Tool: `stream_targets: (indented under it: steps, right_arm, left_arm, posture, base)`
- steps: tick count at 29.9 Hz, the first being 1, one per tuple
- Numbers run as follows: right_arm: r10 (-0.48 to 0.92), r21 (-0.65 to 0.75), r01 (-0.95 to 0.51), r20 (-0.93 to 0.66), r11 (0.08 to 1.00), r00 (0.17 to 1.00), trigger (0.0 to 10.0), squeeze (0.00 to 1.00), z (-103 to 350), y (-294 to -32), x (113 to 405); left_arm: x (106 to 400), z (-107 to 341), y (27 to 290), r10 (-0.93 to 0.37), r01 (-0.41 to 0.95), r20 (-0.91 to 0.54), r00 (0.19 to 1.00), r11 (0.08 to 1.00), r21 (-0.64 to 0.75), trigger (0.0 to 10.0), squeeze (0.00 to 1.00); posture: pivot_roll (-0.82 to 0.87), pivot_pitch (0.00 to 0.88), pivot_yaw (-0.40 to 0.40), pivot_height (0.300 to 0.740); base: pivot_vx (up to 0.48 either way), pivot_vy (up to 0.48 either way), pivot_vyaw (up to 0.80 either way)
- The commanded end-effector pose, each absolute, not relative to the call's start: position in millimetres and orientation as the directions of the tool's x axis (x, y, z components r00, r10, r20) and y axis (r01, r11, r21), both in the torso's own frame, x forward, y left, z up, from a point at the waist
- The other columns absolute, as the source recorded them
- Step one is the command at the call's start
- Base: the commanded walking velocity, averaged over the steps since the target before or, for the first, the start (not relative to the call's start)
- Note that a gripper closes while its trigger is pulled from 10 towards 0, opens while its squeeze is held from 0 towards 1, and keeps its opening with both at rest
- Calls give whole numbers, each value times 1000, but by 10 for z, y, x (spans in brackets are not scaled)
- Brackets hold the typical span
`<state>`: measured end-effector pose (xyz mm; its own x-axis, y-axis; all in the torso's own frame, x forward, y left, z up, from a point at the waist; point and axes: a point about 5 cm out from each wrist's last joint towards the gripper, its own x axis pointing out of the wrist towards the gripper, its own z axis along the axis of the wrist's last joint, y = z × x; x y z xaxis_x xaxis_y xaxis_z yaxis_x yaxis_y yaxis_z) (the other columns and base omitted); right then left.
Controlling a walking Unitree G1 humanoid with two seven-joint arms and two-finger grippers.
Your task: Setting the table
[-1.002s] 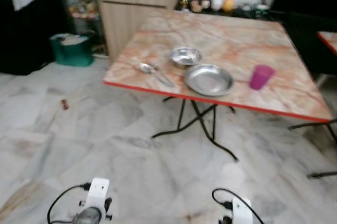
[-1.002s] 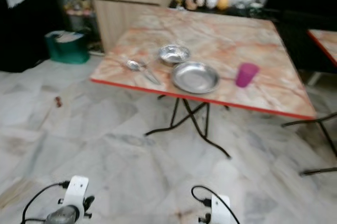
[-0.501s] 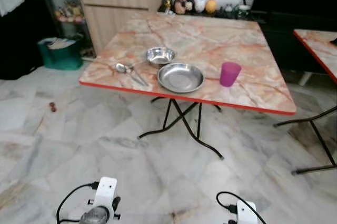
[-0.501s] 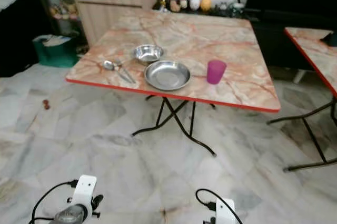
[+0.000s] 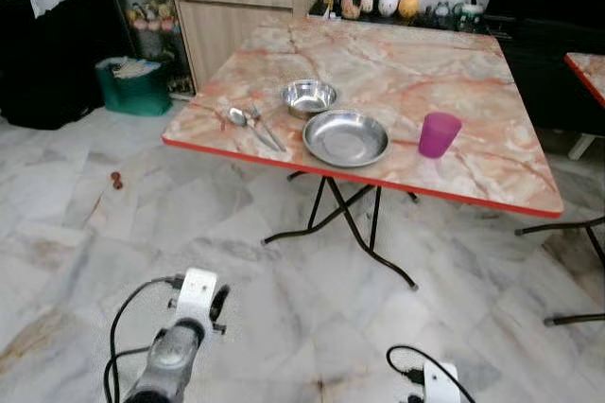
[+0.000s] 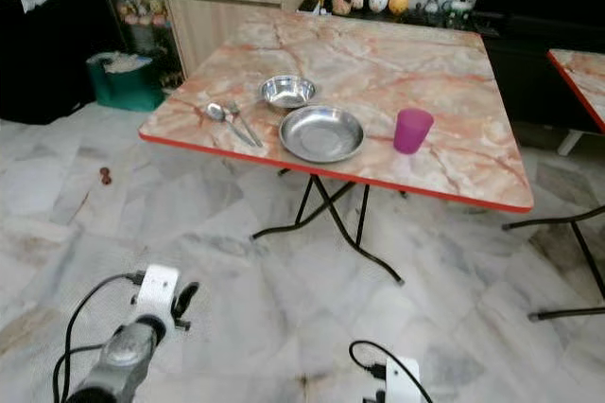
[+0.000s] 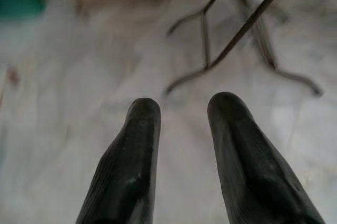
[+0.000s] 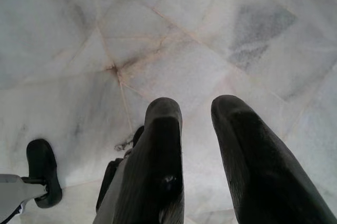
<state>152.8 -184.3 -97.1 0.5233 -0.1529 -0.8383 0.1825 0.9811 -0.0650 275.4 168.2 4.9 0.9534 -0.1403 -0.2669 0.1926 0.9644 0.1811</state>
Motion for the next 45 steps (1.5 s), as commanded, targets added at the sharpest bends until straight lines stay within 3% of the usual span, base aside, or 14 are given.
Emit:
stream_targets:
  steps: [1, 9, 14, 20, 24, 28, 30, 33, 35, 38, 40, 45]
  right_arm:
    - [-169, -70, 206, -838, 976, 519, 10000, 0, -982, -1884, 1479]
    - [-200, -86, 235, -830, 968, 521, 10000, 0, -995, -1998, 1376]
    - [-199, -92, 222, -827, 971, 526, 10000, 0, -992, -2049, 1352]
    - [-222, -99, 249, -816, 963, 533, 10000, 0, -982, -2113, 1336]
    - [-230, -96, 268, -815, 959, 531, 10000, 0, -987, -2122, 1310]
    - [-264, -54, 382, -812, 923, 522, 10000, 0, -992, -2131, 1281]
    - [-240, -96, 286, -814, 954, 528, 10000, 0, -984, -2116, 1325]
    - [-233, -118, 245, -820, 962, 522, 10000, 0, -988, -2088, 1341]
    - [-262, -90, 339, -821, 937, 507, 10000, 0, -995, -2058, 1334]
    - [-276, -84, 351, -791, 933, 546, 10000, 0, -933, -2105, 1473]
    - [-321, -76, 369, -671, 926, 669, 10000, 0, -645, -2358, 1952]
    - [-256, -78, 279, -675, 957, 692, 10000, 0, -671, -2183, 1976]
  left_arm:
    - [2714, 94, 1676, -149, 191, -217, 965, 964, 187, 10000, 0]
    - [2630, 519, 1556, -146, 144, 7, 989, 983, 115, 10000, 0]
    - [2669, 756, 1436, -163, 153, 104, 981, 983, 101, 10000, 0]
    - [2777, 839, 1243, -238, 226, 127, 963, 969, 103, 10000, 0]
    - [2836, 871, 1209, -289, 275, 110, 951, 953, 129, 10000, 0]
    - [2855, 936, 1345, -194, 185, 98, 976, 978, 91, 10000, 0]
    - [2871, 899, 1359, -181, 171, 86, 980, 979, 110, 10000, 0]
    - [2886, 842, 1411, -142, 135, 67, 988, 985, 104, 10000, 0]
    - [2912, 870, 1430, -130, 122, 71, 989, 987, 102, 10000, 0]
    - [2949, 924, 1398, -134, 128, 75, 988, 989, 77, 10000, 0]
    - [2966, 968, 1352, -160, 154, 74, 984, 985, 81, 10000, 0]
    - [3011, 1015, 1319, -197, 190, 86, 977, 979, 77, 10000, 0]
  posture:
    - [99, 0, -54, 740]
    - [176, 0, -125, 740]
    - [146, 0, -125, 740]
    - [116, 0, -93, 740]
    - [40, 0, -31, 740]
    - [107, 0, -99, 740]
    - [116, 0, -140, 740]
    - [120, 0, -149, 740]
    - [123, 0, -139, 740]
    - [128, 0, -112, 740]
    - [114, 0, -90, 740]
    - [85, 0, -45, 740]
  base:
    - [0, 0, 0]
    - [0, 0, 0]
    - [0, 0, 0]
    - [0, 0, 0]
    - [0, 0, 0]
    - [0, 0, 0]
    - [0, 0, -381]
    - [0, 0, -725]
    - [0, 0, -712]
    - [0, 0, -706]
    - [0, 0, -706]
    - [0, 0, -706]
